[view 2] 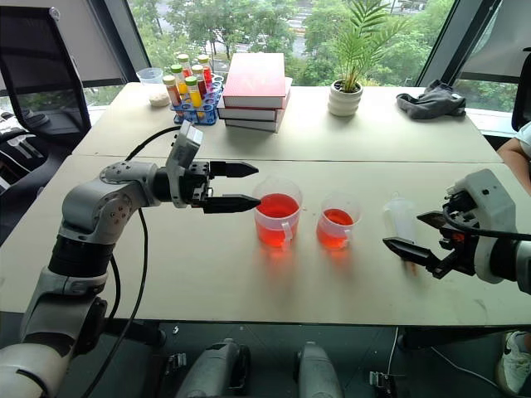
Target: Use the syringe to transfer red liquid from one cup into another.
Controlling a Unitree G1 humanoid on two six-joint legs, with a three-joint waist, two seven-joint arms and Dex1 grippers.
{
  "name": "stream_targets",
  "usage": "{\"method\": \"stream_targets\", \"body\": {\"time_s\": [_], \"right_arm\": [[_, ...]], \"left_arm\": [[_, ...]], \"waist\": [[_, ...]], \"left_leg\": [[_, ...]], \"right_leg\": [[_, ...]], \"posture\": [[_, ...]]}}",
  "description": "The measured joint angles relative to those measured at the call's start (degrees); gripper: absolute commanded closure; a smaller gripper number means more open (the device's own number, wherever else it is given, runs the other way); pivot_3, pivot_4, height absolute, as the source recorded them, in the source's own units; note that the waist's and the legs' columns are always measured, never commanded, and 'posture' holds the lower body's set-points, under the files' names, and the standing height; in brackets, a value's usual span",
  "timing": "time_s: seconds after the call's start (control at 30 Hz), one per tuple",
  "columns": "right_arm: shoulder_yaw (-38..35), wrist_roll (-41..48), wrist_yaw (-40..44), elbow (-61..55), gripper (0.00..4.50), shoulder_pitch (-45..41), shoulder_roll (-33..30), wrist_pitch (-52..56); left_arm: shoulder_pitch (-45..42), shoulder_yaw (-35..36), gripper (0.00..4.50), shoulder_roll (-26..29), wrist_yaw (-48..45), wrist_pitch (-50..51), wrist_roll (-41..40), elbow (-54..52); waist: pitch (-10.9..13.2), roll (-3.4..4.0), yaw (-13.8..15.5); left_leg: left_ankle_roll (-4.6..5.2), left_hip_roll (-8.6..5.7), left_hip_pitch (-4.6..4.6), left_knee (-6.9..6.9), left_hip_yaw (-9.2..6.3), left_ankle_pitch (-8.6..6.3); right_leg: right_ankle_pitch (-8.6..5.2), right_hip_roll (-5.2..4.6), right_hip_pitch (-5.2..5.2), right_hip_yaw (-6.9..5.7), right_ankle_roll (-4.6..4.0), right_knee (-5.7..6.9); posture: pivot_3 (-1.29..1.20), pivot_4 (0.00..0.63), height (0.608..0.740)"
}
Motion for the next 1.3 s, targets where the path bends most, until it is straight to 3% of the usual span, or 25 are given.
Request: {"method": "stream_targets", "body": {"time_s": [0.3, 0.47, 0.6, 0.73, 0.9, 1.03, 1.13, 1.23, 1.3], "right_arm": [[6.16, -1.84, -2.64, 5.83, 0.05, -6.32, -0.93, 0.76], [17.86, -4.98, -6.04, 16.82, 0.05, -17.52, -1.45, 5.12], [32.32, -9.94, -5.93, 33.72, 0.05, -33.23, 0.11, 7.28], [42.98, -16.03, -4.09, 47.56, 0.05, -42.68, 3.34, 5.80], [53.19, -23.40, -0.23, 59.06, 0.05, -47.45, 6.68, 0.09], [56.88, -27.42, 3.31, 62.66, 0.05, -48.71, 7.84, -2.84], [57.75, -29.68, 5.34, 63.77, 1.29, -48.96, 8.01, -4.28], [57.78, -31.07, 6.87, 63.91, 2.87, -49.02, 8.22, -4.72], [57.71, -31.62, 7.46, 63.73, 3.12, -49.09, 8.41, -4.70]], "left_arm": [[0.34, 0.04, 0.00, 0.08, 0.37, -0.01, 0.01, -0.93], [0.60, -0.02, 0.00, -0.22, 0.67, -0.08, 0.09, -1.00], [0.39, -0.75, 0.00, -0.80, 0.47, -1.09, 0.46, -0.77], [0.58, -1.30, 0.00, -1.23, 0.85, -1.33, 0.64, -0.95], [1.69, -1.21, 0.00, -1.20, 2.20, -1.34, 0.69, -1.95], [3.14, -1.08, 0.00, -0.93, 3.19, -0.97, 0.64, -3.71], [3.45, -0.90, 0.00, -0.19, 3.77, -0.83, 0.22, -4.95], [3.46, -0.48, 0.00, 0.77, 3.83, -0.74, -0.23, -5.09], [3.46, -0.34, 0.00, 1.51, 3.81, -0.71, -0.42, -5.08]], "waist": [[0.00, 0.00, -0.06], [0.00, 0.01, -0.27], [0.00, 0.02, -0.63], [0.00, 0.02, -0.66], [0.00, 0.02, -0.38], [0.00, 0.02, -0.38], [0.00, 0.02, -0.41], [0.00, 0.02, -0.47], [0.00, 0.02, -0.56]], "left_leg": [[0.00, 0.00, 0.01, 0.00, 0.01, 0.00], [0.00, 0.00, 0.03, 0.00, 0.05, 0.00], [0.00, 0.01, 0.04, -0.01, 0.17, 0.00], [0.00, 0.01, -0.03, -0.12, 0.13, 0.00], [0.00, -0.01, -0.12, -0.13, 0.17, 0.00], [0.00, -0.02, -0.10, -0.06, 0.19, 0.00], [0.00, -0.02, -0.09, -0.05, 0.19, 0.00], [0.00, -0.01, -0.08, -0.06, 0.18, 0.00], [0.00, 0.00, -0.08, -0.06, 0.18, 0.00]], "right_leg": [[0.00, -0.01, 0.00, 0.01, -0.01, 0.00], [-0.10, -0.08, -0.01, 0.07, -0.20, 0.00], [-0.09, -0.07, -0.08, 0.12, -0.21, 0.01], [0.00, -0.05, -0.15, 0.11, -0.04, -0.02], [0.02, -0.03, -0.23, 0.08, -0.01, -0.04], [0.02, -0.02, -0.20, 0.09, 0.00, -0.02], [0.03, -0.01, -0.20, 0.09, 0.00, 0.01], [0.02, 0.01, -0.20, 0.08, 0.00, 0.01], [0.03, 0.01, -0.20, 0.08, 0.00, 0.02]], "posture": [[0.00, 0.150, 0.740], [0.00, 0.150, 0.740], [0.00, 0.150, 0.740], [0.00, 0.150, 0.740], [0.00, 0.150, 0.740], [0.00, 0.150, 0.740], [0.00, 0.150, 0.740], [0.00, 0.150, 0.740], [0.00, 0.150, 0.740]]}}
